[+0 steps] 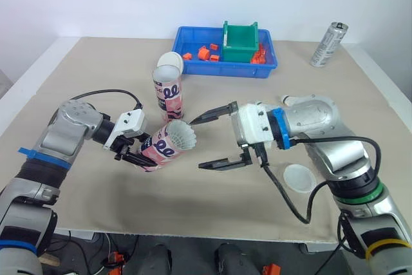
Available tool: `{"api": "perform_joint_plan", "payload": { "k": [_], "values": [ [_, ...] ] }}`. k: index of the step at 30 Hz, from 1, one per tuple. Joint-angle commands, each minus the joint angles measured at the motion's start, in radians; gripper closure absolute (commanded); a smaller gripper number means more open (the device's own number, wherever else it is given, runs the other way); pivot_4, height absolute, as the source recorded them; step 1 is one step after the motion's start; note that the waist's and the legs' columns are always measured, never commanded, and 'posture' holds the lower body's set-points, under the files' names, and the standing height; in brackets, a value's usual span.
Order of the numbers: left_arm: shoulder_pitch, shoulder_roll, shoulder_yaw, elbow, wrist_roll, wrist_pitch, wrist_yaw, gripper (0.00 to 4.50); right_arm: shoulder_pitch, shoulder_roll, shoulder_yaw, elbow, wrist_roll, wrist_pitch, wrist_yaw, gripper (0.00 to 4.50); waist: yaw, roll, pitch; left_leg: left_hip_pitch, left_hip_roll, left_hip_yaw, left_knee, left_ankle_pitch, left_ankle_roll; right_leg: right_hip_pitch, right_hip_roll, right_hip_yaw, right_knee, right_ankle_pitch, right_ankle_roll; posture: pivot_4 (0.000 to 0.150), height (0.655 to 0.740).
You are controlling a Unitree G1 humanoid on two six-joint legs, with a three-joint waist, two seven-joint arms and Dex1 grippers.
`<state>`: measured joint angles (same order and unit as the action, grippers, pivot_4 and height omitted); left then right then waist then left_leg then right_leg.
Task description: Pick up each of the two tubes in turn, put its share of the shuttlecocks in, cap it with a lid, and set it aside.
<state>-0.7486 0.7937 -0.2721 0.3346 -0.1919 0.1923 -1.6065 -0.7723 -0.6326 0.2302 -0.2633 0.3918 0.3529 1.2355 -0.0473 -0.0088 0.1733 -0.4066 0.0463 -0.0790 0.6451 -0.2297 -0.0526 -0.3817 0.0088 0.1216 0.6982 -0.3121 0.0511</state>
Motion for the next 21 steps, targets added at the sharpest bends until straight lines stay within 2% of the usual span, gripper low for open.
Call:
{"api": "perform_joint_plan", "payload": {
  "k": [1,4,9,10,11,12,17,21],
  "values": [
    [0.003,-0.007,-0.017,-0.015,0.007,-0.006,-0.008,1.72,-0.045,0.036,-0.089,0.062,0.059,0.075,-0.077,0.03,0.000,0.000,0.000,0.000,0.000,0.000,0.000,0.000,0.000,0.000,0.000,0.000,0.000,0.000,0.000,0.150,0.7384],
    [-0.013,-0.009,-0.019,-0.021,-0.004,0.003,-0.008,1.72,-0.051,0.062,-0.091,0.091,0.036,0.092,-0.129,0.88,0.000,0.000,0.000,0.000,0.000,-0.001,0.000,0.000,0.000,0.000,0.000,-0.001,0.000,0.000,-0.001,0.150,0.7384],
    [-0.083,-0.019,-0.024,0.042,0.012,-0.008,-0.008,1.72,-0.064,0.089,-0.056,0.090,0.048,0.100,-0.097,3.28,0.001,0.000,0.002,-0.003,0.000,-0.002,0.000,0.000,0.000,-0.002,0.000,-0.003,0.000,0.000,-0.001,0.150,0.7384],
    [-0.088,-0.017,-0.027,0.045,0.008,-0.007,-0.008,1.72,-0.069,0.090,-0.050,0.088,0.051,0.102,-0.086,3.64,-0.001,0.000,0.003,-0.003,0.000,-0.002,0.000,0.000,0.000,-0.002,0.000,-0.003,0.000,0.000,-0.001,0.150,0.7384],
    [-0.094,-0.015,-0.031,0.046,0.003,-0.004,-0.008,1.72,-0.075,0.089,-0.043,0.087,0.051,0.099,-0.072,4.25,-0.001,0.000,0.004,-0.003,0.000,-0.002,0.000,0.000,0.000,-0.002,0.000,-0.003,0.000,0.000,-0.001,0.150,0.7384],
    [-0.105,-0.015,-0.034,0.047,-0.004,0.003,-0.008,1.72,-0.083,0.087,-0.035,0.084,0.056,0.100,-0.053,4.45,-0.001,0.000,0.004,-0.003,0.000,-0.002,0.000,0.000,0.000,-0.003,0.000,-0.003,0.000,0.000,-0.001,0.150,0.7384],
    [-0.157,-0.012,-0.051,0.059,-0.017,0.016,-0.008,1.72,-0.131,0.091,0.011,0.084,0.035,0.077,0.019,4.45,-0.002,0.001,0.005,-0.005,0.001,-0.003,-0.002,0.000,0.000,-0.006,0.001,-0.005,0.001,0.000,-0.002,0.150,0.7384],
    [-0.202,-0.022,-0.073,0.068,-0.047,0.038,-0.008,1.72,-0.210,0.108,0.121,0.188,-0.116,-0.029,0.043,4.45,-0.004,0.001,0.006,-0.007,0.001,-0.004,-0.002,0.001,-0.001,-0.009,0.001,-0.006,0.001,0.000,-0.003,0.150,0.7384]
  ]
}}
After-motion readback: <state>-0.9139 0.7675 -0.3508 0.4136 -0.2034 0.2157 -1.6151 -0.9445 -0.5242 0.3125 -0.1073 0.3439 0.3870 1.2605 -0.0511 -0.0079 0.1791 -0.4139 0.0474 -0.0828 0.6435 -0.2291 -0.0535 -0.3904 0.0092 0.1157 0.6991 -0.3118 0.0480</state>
